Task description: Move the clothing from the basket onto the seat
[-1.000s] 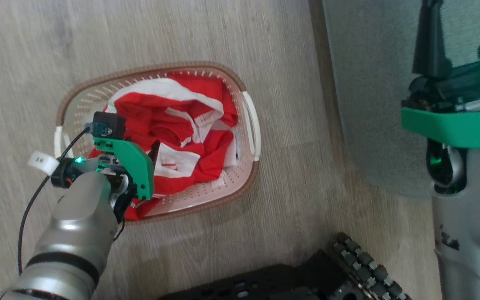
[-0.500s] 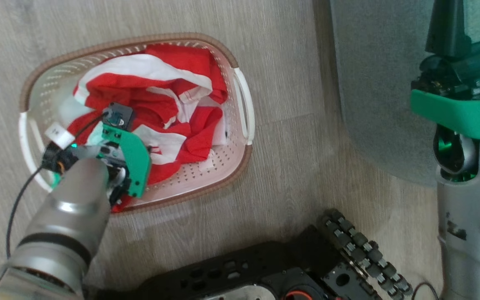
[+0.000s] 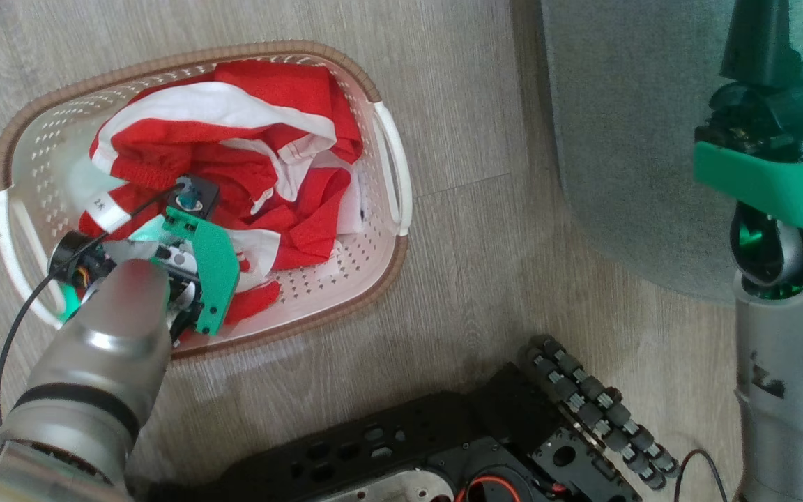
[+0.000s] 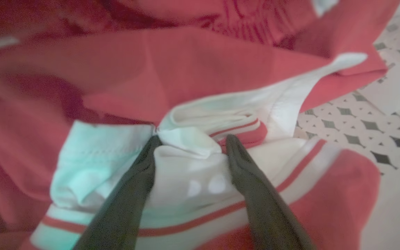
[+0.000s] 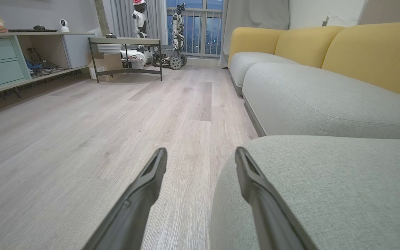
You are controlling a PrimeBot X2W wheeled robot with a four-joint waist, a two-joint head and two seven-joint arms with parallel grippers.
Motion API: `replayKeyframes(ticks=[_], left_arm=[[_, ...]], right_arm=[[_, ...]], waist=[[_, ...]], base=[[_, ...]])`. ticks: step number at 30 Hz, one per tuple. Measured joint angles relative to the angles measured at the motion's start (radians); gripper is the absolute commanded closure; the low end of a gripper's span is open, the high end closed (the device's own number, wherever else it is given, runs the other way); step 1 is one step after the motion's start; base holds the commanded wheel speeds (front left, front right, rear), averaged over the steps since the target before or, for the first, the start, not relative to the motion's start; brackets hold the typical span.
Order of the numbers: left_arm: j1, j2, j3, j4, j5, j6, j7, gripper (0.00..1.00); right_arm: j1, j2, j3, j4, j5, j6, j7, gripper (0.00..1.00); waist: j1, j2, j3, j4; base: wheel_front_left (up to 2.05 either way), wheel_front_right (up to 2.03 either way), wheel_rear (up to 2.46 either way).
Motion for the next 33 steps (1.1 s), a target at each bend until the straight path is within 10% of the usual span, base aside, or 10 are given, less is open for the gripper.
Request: replayKeyframes(ticks=[4, 5, 33], left_arm=[[0.000, 0.002, -0.006, 0.003, -0.009, 0.000, 0.001, 0.91], [0.000, 0.002, -0.009, 0.004, -0.015, 0.000, 0.001, 1.00], [0.167, -0.008, -0.229, -0.193, -0.390, 0.000, -0.197, 1.00]], right_arm=[[0.000, 0.000, 0.000, 0.000, 0.009, 0.000, 0.000, 0.00], [0.000, 0.000, 0.000, 0.000, 0.009, 0.000, 0.000, 0.00], [0.091, 0.000, -0.021, 0.100, 0.005, 0.000, 0.000, 0.00]], waist=[[0.0000, 0.0000, 0.001, -0.002], [0.0000, 0.0000, 0.001, -0.002], [-0.0001, 0.0001, -0.320, 0.054]], base=[[0.00, 0.00, 0.00], [0.00, 0.00, 0.00], [0.00, 0.00, 0.00]])
